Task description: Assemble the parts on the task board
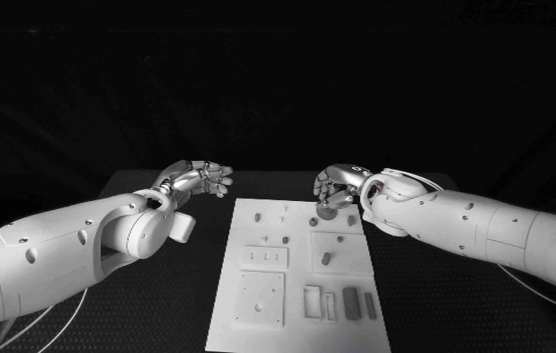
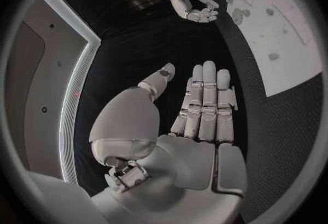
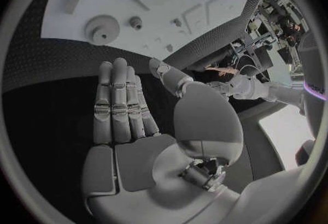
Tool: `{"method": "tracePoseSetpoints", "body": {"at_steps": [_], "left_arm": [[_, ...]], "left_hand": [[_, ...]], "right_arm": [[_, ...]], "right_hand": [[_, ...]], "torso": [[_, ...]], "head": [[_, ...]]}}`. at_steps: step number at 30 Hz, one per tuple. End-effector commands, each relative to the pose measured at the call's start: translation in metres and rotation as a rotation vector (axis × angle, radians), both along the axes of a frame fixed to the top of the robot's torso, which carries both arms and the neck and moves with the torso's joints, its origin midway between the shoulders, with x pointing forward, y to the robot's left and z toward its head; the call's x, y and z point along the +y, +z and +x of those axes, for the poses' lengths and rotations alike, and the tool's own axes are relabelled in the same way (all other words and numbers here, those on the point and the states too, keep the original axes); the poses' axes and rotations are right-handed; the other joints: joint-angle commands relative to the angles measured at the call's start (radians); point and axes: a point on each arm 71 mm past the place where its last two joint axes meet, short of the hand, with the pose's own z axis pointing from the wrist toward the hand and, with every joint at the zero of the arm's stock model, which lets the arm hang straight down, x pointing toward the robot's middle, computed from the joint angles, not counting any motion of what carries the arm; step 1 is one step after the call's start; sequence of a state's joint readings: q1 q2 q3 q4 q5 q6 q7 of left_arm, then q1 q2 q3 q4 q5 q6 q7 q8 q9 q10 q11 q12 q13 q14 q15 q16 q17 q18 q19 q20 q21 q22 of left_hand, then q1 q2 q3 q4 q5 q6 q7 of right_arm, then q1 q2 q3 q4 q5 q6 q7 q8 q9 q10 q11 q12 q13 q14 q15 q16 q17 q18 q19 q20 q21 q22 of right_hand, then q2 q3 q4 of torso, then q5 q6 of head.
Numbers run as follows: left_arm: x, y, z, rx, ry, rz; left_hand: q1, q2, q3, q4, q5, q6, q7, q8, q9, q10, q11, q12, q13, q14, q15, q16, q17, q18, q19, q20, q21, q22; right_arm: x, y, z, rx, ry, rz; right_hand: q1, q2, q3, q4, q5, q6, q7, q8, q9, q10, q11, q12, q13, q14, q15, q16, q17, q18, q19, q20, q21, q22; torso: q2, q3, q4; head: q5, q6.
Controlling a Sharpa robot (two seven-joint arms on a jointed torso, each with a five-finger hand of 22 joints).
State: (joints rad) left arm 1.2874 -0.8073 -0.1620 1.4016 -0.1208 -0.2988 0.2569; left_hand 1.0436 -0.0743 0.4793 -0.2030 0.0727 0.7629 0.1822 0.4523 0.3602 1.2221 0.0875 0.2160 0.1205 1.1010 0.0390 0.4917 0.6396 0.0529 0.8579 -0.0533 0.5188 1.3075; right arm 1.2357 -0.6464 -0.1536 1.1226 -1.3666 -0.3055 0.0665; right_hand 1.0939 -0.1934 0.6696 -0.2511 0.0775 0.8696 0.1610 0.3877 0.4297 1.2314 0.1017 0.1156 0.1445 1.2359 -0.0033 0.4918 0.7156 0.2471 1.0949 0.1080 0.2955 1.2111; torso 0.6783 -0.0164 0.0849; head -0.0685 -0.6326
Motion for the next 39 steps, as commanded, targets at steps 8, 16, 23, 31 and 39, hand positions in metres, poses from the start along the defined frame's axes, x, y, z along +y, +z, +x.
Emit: {"method": "tracePoseSetpoints", "body": {"at_steps": [8,16,23,31,39], "left_arm": [[-0.006,0.001,-0.003,0.001,-0.031,-0.029],[-0.005,0.000,-0.002,0.004,-0.027,-0.028],[-0.004,-0.001,-0.001,0.008,-0.024,-0.031],[-0.003,-0.001,-0.001,0.013,-0.022,-0.035],[-0.003,-0.001,-0.001,0.017,-0.025,-0.037]], "left_hand": [[-0.013,0.001,-0.003,-0.004,0.003,0.010,0.000,-0.007,-0.002,-0.001,0.003,-0.008,-0.001,-0.007,0.001,-0.003,0.002,0.011,-0.008,-0.004,0.008,0.020],[-0.015,0.000,-0.003,-0.004,0.003,0.009,0.000,-0.008,-0.003,-0.001,0.004,-0.009,-0.001,-0.008,0.001,-0.003,0.003,0.011,-0.010,-0.004,0.008,0.020],[-0.017,-0.001,-0.003,-0.005,0.002,0.009,0.001,-0.009,-0.003,-0.001,0.004,-0.011,-0.001,-0.008,0.001,-0.004,0.003,0.010,-0.011,-0.004,0.009,0.020],[-0.018,-0.001,-0.003,-0.005,0.001,0.009,0.001,-0.010,-0.004,-0.001,0.004,-0.011,-0.001,-0.009,0.002,-0.004,0.004,0.010,-0.012,-0.004,0.009,0.020],[-0.020,-0.001,-0.003,-0.005,0.001,0.009,0.001,-0.010,-0.004,-0.001,0.004,-0.012,-0.001,-0.009,0.002,-0.004,0.004,0.010,-0.012,-0.005,0.010,0.020]], "right_arm": [[0.008,-0.008,-0.005,-0.038,0.041,-0.092],[0.010,-0.010,-0.009,-0.051,0.051,-0.123],[0.006,-0.010,-0.008,-0.066,0.043,-0.154],[0.008,-0.013,-0.009,-0.068,0.049,-0.167],[0.012,-0.020,-0.011,-0.055,0.060,-0.179]], "right_hand": [[0.001,-0.008,0.000,0.001,-0.009,0.015,-0.003,-0.011,-0.002,0.009,-0.004,-0.014,0.001,0.027,-0.006,0.019,0.031,0.015,0.028,-0.012,0.022,0.017],[0.000,-0.008,0.001,0.001,-0.011,0.016,-0.003,-0.012,-0.002,0.010,-0.004,-0.016,0.001,0.028,-0.006,0.019,0.034,0.015,0.029,-0.013,0.023,0.019],[-0.001,-0.016,0.004,0.004,-0.016,0.020,-0.004,-0.014,-0.003,0.015,-0.006,-0.019,0.002,0.030,-0.007,0.020,0.044,0.015,0.034,-0.015,0.027,0.024],[0.001,-0.032,0.014,0.011,-0.023,0.018,-0.002,-0.022,-0.006,0.010,-0.003,-0.031,0.000,0.028,-0.005,0.018,0.057,0.015,0.030,-0.015,0.028,0.030],[0.003,-0.035,0.021,0.017,-0.025,0.021,-0.002,-0.023,-0.006,0.012,-0.003,-0.034,0.000,0.029,-0.005,0.017,0.063,0.015,0.030,-0.015,0.030,0.034]], "torso": [[0.040,-0.0032,0.0145],[0.055,-0.0021,0.0172],[0.058,-0.0010,0.0147],[0.065,-0.0003,0.0184],[0.070,-0.0008,0.0215]], "head": [[-0.009,0.002],[-0.008,0.005],[-0.010,0.010],[-0.014,0.015],[-0.013,0.015]]}}
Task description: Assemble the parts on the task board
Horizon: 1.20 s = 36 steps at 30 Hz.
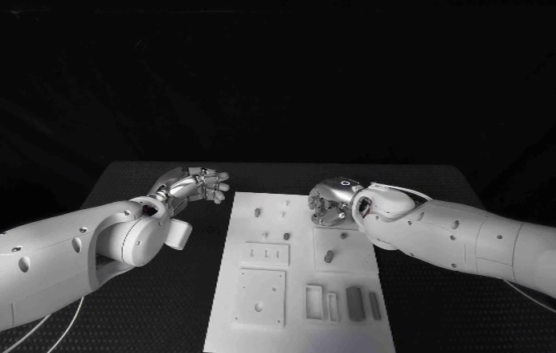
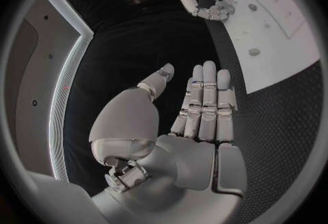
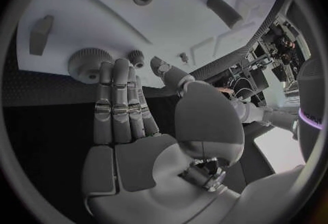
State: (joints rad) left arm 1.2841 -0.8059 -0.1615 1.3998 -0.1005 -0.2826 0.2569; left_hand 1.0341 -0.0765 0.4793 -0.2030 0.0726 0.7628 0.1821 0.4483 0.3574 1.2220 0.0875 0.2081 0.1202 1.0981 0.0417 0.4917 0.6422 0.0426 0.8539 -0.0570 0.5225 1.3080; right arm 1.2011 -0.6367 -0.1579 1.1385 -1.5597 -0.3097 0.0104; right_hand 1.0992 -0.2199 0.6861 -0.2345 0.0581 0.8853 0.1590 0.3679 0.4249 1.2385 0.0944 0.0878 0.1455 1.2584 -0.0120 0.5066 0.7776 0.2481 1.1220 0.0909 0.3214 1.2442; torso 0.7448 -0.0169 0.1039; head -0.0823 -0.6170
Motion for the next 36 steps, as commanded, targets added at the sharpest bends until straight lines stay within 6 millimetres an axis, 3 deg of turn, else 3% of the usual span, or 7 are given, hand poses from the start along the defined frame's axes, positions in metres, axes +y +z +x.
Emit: {"method": "tracePoseSetpoints", "body": {"at_steps": [1,10,21,36], "left_arm": [[-0.002,0.001,-0.001,0.000,-0.019,-0.017],[-0.001,0.001,-0.002,-0.003,-0.014,-0.017],[0.000,0.001,0.000,0.000,-0.013,-0.017],[0.001,0.001,-0.001,0.002,-0.012,-0.017]], "left_hand": [[-0.010,0.001,-0.003,-0.005,0.001,0.009,0.001,-0.006,-0.001,-0.001,0.004,-0.004,-0.001,-0.006,-0.001,-0.004,0.001,0.020,-0.008,-0.001,0.006,0.019],[-0.012,0.001,-0.003,-0.005,0.000,0.009,0.001,-0.007,-0.002,-0.001,0.004,-0.005,-0.001,-0.007,-0.001,-0.004,0.002,0.020,-0.009,-0.001,0.007,0.019],[-0.013,0.001,-0.002,-0.005,0.000,0.009,0.001,-0.007,-0.002,0.000,0.004,-0.006,-0.001,-0.007,-0.001,-0.005,0.002,0.020,-0.009,-0.001,0.007,0.019],[-0.014,0.001,-0.002,-0.005,0.000,0.010,0.002,-0.008,-0.002,0.000,0.004,-0.007,-0.001,-0.007,-0.001,-0.005,0.003,0.020,-0.010,-0.001,0.008,0.019]], "right_arm": [[0.000,-0.001,0.001,-0.007,0.007,-0.029],[0.000,-0.004,-0.001,0.000,0.009,-0.044],[-0.003,-0.007,-0.001,-0.004,0.006,-0.079],[0.003,-0.013,-0.004,0.004,0.022,-0.087]], "right_hand": [[-0.002,-0.009,0.005,0.001,-0.005,0.006,-0.001,-0.004,-0.001,0.005,0.004,-0.006,-0.001,0.006,0.004,0.002,0.002,0.014,0.003,0.002,0.005,0.002],[0.001,-0.004,0.010,0.004,-0.006,0.011,-0.003,-0.003,0.000,0.012,0.002,-0.007,0.000,0.008,0.002,0.002,0.009,0.014,0.004,0.001,0.008,0.007],[0.017,0.002,0.025,-0.005,-0.005,0.019,-0.006,-0.003,0.001,0.020,0.000,-0.009,0.002,0.009,0.000,0.000,0.021,0.014,0.003,-0.001,0.011,0.015],[0.020,0.017,0.039,-0.014,-0.006,0.040,-0.013,0.000,0.005,0.044,-0.006,-0.006,0.008,0.014,-0.005,-0.004,0.040,0.014,0.010,-0.003,0.021,0.029]], "torso": [[0.005,0.0001,0.0021],[0.008,0.0006,0.0003],[0.009,0.0011,0.0007],[0.014,0.0026,0.0010]], "head": [[0.001,0.000],[0.009,-0.005],[0.003,-0.010],[0.005,-0.012]]}}
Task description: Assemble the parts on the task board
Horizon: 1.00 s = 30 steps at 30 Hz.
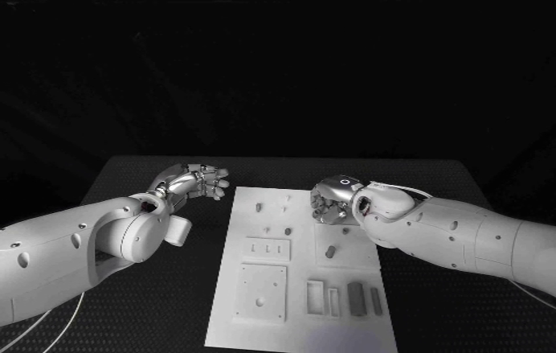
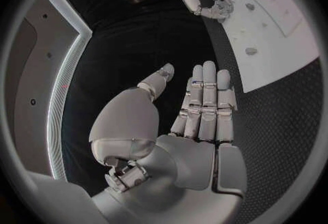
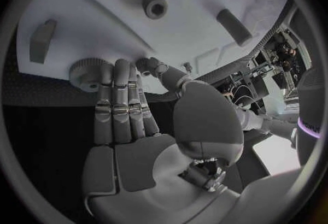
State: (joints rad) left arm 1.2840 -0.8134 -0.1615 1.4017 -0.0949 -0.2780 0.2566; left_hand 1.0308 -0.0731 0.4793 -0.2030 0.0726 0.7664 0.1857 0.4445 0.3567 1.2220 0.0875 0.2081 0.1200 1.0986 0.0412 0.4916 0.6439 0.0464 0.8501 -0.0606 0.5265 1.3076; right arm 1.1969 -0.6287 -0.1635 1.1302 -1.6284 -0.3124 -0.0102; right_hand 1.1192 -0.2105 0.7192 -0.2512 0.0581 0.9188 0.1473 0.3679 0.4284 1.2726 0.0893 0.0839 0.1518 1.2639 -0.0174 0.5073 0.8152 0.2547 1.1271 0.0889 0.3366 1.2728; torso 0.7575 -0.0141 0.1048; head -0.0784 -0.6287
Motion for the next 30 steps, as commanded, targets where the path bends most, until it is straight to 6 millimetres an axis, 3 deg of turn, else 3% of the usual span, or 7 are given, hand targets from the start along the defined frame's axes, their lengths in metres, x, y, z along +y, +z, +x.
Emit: {"method": "tracePoseSetpoints", "body": {"at_steps": [1,9,13,17,30], "left_arm": [[-0.0022,0.0011,-0.0006,-0.003,-0.015,-0.013],[-0.0029,0.0010,-0.0006,0.000,-0.019,-0.013],[-0.0026,0.0009,-0.0006,0.000,-0.018,-0.013],[-0.0025,0.0008,-0.0005,0.001,-0.017,-0.014],[-0.0031,0.0008,-0.0003,0.002,-0.017,-0.015]], "left_hand": [[-0.011,-0.002,-0.002,-0.005,0.000,0.006,-0.002,-0.004,-0.001,0.000,0.004,-0.007,-0.001,-0.007,-0.001,-0.005,0.002,0.016,-0.006,0.002,0.004,0.019],[-0.011,-0.002,-0.001,-0.006,0.000,0.006,-0.002,-0.004,-0.002,0.000,0.004,-0.007,-0.001,-0.007,-0.001,-0.005,0.002,0.016,-0.006,0.002,0.005,0.019],[-0.011,-0.002,-0.001,-0.006,0.000,0.006,-0.002,-0.004,-0.002,0.000,0.004,-0.007,-0.001,-0.007,-0.001,-0.005,0.002,0.016,-0.007,0.002,0.005,0.019],[-0.011,-0.002,0.000,-0.006,0.000,0.006,-0.002,-0.004,-0.002,0.000,0.004,-0.008,-0.001,-0.007,-0.001,-0.005,0.002,0.016,-0.007,0.002,0.005,0.019],[-0.011,-0.001,0.000,-0.007,0.000,0.006,-0.002,-0.005,-0.002,0.000,0.005,-0.008,0.000,-0.008,-0.001,-0.005,0.003,0.016,-0.007,0.002,0.006,0.019]], "right_arm": [[0.0020,-0.0094,-0.0040,0.034,0.009,-0.028],[0.0017,-0.0111,-0.0042,0.034,0.010,-0.034],[0.0024,-0.0109,-0.0044,0.023,0.013,-0.040],[0.0037,-0.0099,-0.0044,0.001,0.007,-0.040],[0.0040,-0.0036,-0.0042,-0.077,-0.039,-0.009]], "right_hand": [[-0.001,0.008,0.006,0.002,-0.006,0.008,-0.001,0.000,0.002,0.011,-0.002,-0.002,0.002,0.009,0.000,-0.005,0.003,0.007,0.005,-0.001,0.006,0.001],[-0.005,0.026,0.014,0.001,-0.006,0.030,-0.010,0.007,0.006,0.035,-0.010,0.004,0.010,0.010,-0.005,-0.008,0.015,0.007,0.006,-0.004,0.010,0.009],[-0.001,0.047,0.030,-0.007,-0.006,0.060,-0.023,0.017,0.013,0.068,-0.023,0.016,0.026,0.019,-0.013,-0.007,0.028,0.007,0.013,-0.007,0.017,0.018],[0.002,0.070,0.049,-0.024,-0.007,0.102,-0.039,0.029,0.025,0.109,-0.042,0.029,0.053,0.043,-0.033,0.037,0.062,0.007,0.044,-0.025,0.054,0.050],[-0.005,0.074,0.066,-0.031,-0.007,0.123,-0.046,0.031,0.039,0.129,-0.052,0.032,0.079,0.045,-0.042,0.066,0.085,0.007,0.055,-0.035,0.083,0.059]], "torso": [[0.002,-0.0001,0.0001],[0.002,-0.0010,-0.0001],[0.003,-0.0009,0.0010],[0.003,-0.0017,0.0003],[0.004,-0.0027,0.0010]], "head": [[0.001,-0.001],[0.003,-0.003],[0.002,-0.004],[0.001,-0.003],[0.001,0.001]]}}
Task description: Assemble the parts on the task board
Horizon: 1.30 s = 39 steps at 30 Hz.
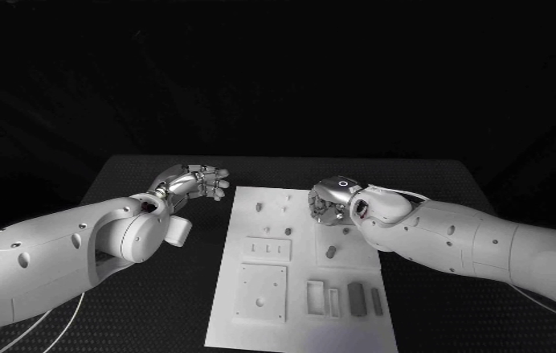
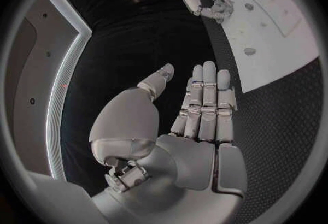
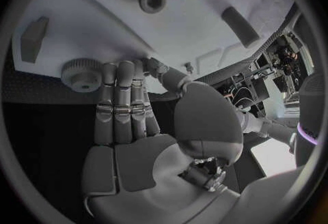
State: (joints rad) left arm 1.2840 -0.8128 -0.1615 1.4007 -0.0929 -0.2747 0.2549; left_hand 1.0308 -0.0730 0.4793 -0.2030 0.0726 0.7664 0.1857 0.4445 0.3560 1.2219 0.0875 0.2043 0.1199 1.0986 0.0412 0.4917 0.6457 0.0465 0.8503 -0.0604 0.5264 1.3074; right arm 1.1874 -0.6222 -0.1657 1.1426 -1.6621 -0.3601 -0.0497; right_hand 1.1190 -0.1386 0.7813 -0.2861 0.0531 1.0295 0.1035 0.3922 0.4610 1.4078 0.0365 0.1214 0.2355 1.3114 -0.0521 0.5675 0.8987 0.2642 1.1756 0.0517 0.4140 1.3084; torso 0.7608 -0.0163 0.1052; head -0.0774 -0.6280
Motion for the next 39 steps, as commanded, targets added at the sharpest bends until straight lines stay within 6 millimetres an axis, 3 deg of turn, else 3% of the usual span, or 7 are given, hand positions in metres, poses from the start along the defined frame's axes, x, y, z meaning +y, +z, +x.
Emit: {"method": "tracePoseSetpoints", "body": {"at_steps": [1,4,11,24,29,34,39], "left_arm": [[-0.003,0.001,0.000,-0.002,-0.016,-0.013],[-0.003,0.001,0.000,-0.002,-0.015,-0.013],[-0.003,0.001,0.000,-0.002,-0.013,-0.013],[-0.005,0.001,0.000,-0.003,-0.016,-0.014],[-0.007,0.001,0.002,-0.002,-0.020,-0.015],[-0.007,0.001,0.001,-0.002,-0.020,-0.015],[-0.007,0.001,0.000,-0.001,-0.022,-0.016]], "left_hand": [[-0.012,-0.001,0.000,-0.007,0.000,0.006,-0.001,-0.005,-0.001,0.000,0.005,-0.005,0.000,-0.008,-0.001,-0.005,0.001,0.016,-0.007,0.002,0.006,0.019],[-0.012,-0.001,0.000,-0.007,0.000,0.006,-0.001,-0.005,-0.002,0.000,0.005,-0.005,0.000,-0.008,-0.001,-0.005,0.001,0.016,-0.007,0.002,0.006,0.019],[-0.012,-0.002,0.001,-0.008,0.000,0.006,-0.001,-0.006,-0.002,0.001,0.005,-0.005,0.000,-0.008,-0.001,-0.005,0.001,0.016,-0.008,0.002,0.007,0.019],[-0.012,-0.001,0.001,-0.008,0.000,0.005,-0.001,-0.006,-0.002,0.001,0.005,-0.006,0.000,-0.008,-0.001,-0.006,0.002,0.015,-0.008,0.002,0.007,0.019],[-0.012,-0.001,0.002,-0.009,0.000,0.005,-0.001,-0.007,-0.002,0.001,0.005,-0.006,0.000,-0.008,-0.001,-0.006,0.002,0.015,-0.008,0.002,0.008,0.019],[-0.013,-0.001,0.002,-0.009,0.000,0.005,-0.001,-0.007,-0.002,0.001,0.005,-0.007,0.000,-0.008,-0.001,-0.006,0.003,0.015,-0.008,0.002,0.008,0.019],[-0.013,-0.001,0.002,-0.009,0.000,0.005,-0.001,-0.007,-0.002,0.001,0.005,-0.007,0.000,-0.008,-0.001,-0.006,0.003,0.015,-0.009,0.002,0.008,0.019]], "right_arm": [[-0.002,-0.001,-0.001,-0.043,-0.035,-0.002],[-0.001,0.003,-0.002,-0.086,-0.044,0.020],[0.009,0.018,0.000,-0.172,-0.047,0.058],[0.040,0.023,0.007,-0.253,-0.031,0.057],[0.051,0.024,0.009,-0.265,-0.022,0.056],[0.059,0.023,0.011,-0.270,-0.016,0.051],[0.063,0.023,0.011,-0.269,-0.012,0.046]], "right_hand": [[-0.005,0.001,0.004,0.004,-0.002,0.013,-0.003,0.007,0.007,-0.005,0.001,-0.006,-0.003,-0.002,-0.008,0.007,0.002,-0.002,0.007,0.002,0.007,0.024],[-0.005,-0.003,0.008,0.004,-0.002,0.016,-0.004,0.007,0.009,-0.003,0.000,-0.006,0.001,-0.001,-0.009,0.011,0.004,-0.002,0.009,0.000,0.013,0.024],[-0.004,-0.019,0.026,0.010,-0.003,0.025,-0.008,0.008,0.016,0.006,-0.004,-0.006,0.013,0.003,-0.014,0.021,0.010,-0.002,0.013,-0.006,0.033,0.024],[-0.004,-0.031,0.039,0.015,-0.004,0.030,-0.010,0.008,0.022,0.010,-0.007,-0.008,0.021,0.005,-0.016,0.026,0.013,-0.002,0.014,-0.009,0.046,0.023],[-0.003,-0.035,0.044,0.017,-0.004,0.030,-0.010,0.007,0.023,0.011,-0.007,-0.009,0.023,0.005,-0.016,0.027,0.013,-0.002,0.014,-0.009,0.049,0.023],[-0.003,-0.037,0.046,0.019,-0.004,0.030,-0.010,0.007,0.024,0.011,-0.007,-0.010,0.024,0.004,-0.016,0.027,0.013,-0.002,0.013,-0.010,0.050,0.023],[-0.003,-0.038,0.048,0.020,-0.004,0.030,-0.010,0.007,0.025,0.011,-0.007,-0.010,0.025,0.004,-0.016,0.028,0.013,-0.002,0.013,-0.010,0.052,0.023]], "torso": [[0.000,-0.0008,0.0011],[0.000,-0.0019,0.0010],[0.001,-0.0002,-0.0011],[0.003,0.0010,-0.0008],[0.003,-0.0001,0.0039],[0.005,-0.0004,0.0028],[0.009,-0.0026,0.0075]], "head": [[0.000,0.002],[0.000,0.006],[0.000,0.015],[0.002,0.030],[-0.002,0.032],[-0.001,0.034],[-0.002,0.037]]}}
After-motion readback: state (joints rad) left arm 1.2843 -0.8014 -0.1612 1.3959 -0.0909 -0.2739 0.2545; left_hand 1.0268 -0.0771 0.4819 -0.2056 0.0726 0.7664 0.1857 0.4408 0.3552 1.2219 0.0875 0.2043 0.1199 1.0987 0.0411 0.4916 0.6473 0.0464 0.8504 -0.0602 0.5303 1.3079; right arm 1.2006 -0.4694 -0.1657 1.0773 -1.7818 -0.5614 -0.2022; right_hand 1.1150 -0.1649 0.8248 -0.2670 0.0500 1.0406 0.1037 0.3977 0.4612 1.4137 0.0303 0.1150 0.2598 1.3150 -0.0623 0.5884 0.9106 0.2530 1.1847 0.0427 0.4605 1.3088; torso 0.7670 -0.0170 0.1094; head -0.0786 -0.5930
